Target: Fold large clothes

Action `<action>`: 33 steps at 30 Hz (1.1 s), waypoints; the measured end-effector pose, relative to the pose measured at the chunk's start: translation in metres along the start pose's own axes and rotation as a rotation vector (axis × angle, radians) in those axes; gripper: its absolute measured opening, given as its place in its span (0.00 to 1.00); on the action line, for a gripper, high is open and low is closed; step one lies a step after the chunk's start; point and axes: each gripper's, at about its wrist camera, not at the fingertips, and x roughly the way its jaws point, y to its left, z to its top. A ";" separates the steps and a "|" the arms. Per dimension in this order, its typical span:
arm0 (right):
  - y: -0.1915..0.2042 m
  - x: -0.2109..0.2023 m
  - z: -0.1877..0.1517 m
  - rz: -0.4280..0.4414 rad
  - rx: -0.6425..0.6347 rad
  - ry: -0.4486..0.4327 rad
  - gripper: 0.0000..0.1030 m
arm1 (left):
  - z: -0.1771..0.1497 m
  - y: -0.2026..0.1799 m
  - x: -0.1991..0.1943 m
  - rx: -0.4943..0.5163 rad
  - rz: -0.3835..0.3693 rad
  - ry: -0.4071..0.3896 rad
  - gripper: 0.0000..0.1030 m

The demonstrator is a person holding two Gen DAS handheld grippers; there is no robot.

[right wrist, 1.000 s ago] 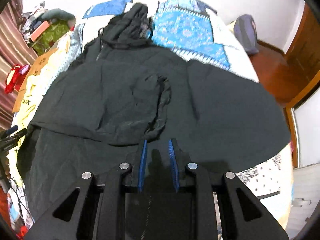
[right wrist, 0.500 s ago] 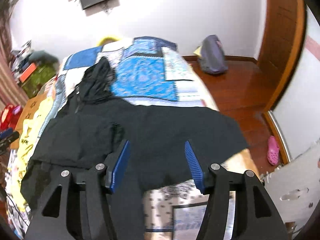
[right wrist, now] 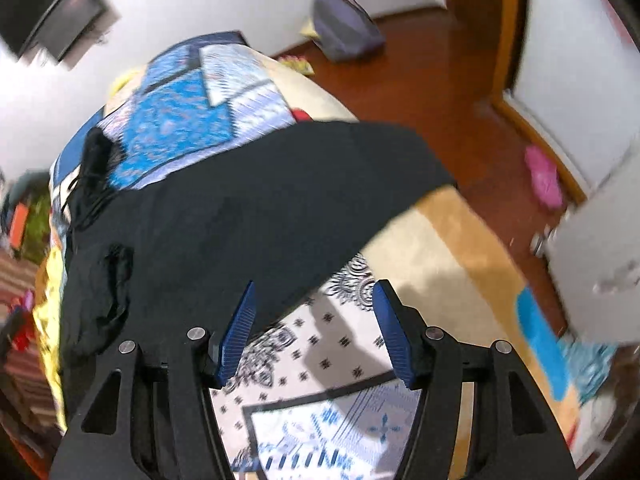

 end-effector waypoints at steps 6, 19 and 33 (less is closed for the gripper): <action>-0.027 0.034 0.021 0.041 0.161 0.052 0.54 | -0.009 -0.001 0.033 -0.017 -0.005 0.079 0.82; -0.028 0.063 0.054 -0.041 0.203 -0.026 0.55 | -0.022 0.011 0.052 -0.063 -0.002 0.129 0.82; 0.029 -0.010 0.060 -0.092 -0.049 -0.221 0.09 | -0.032 0.026 0.021 -0.056 0.028 0.088 0.82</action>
